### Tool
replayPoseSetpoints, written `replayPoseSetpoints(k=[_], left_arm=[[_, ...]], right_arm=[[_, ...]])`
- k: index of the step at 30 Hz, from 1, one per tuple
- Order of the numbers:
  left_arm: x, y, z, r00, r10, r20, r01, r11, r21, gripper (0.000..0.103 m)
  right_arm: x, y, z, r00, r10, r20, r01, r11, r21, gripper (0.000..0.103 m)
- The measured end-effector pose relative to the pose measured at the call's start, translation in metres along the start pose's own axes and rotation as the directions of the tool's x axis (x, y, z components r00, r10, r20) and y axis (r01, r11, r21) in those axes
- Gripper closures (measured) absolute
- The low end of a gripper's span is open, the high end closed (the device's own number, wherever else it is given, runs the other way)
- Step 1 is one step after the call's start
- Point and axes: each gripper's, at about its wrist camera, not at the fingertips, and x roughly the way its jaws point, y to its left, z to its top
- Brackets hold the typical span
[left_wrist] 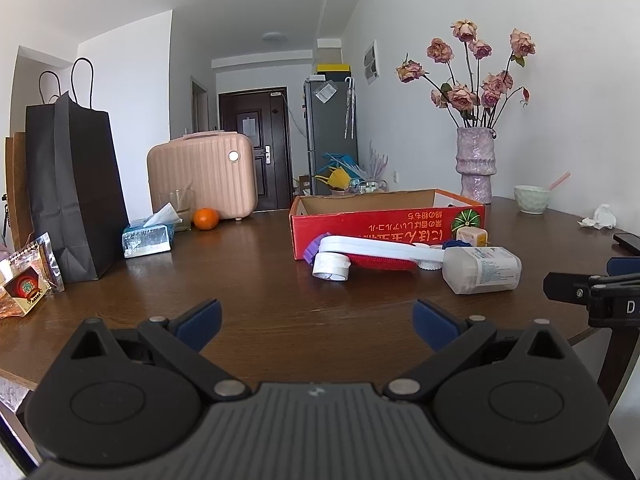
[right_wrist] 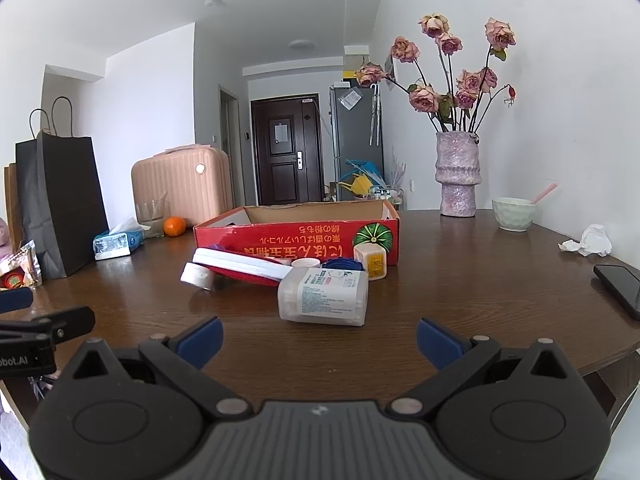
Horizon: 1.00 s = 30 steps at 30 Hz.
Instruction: Organize rigid objects
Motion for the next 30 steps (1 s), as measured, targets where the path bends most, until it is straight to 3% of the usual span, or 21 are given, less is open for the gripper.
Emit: replayPoseSetpoints(k=[30], left_arm=[[-0.001,0.001,0.007,1.000,-0.011,0.011,0.011,1.000,0.006,0.000]], right_arm=[[0.002,-0.002,0.005,1.000,-0.014,0.003,0.014,1.000,0.008,0.000]])
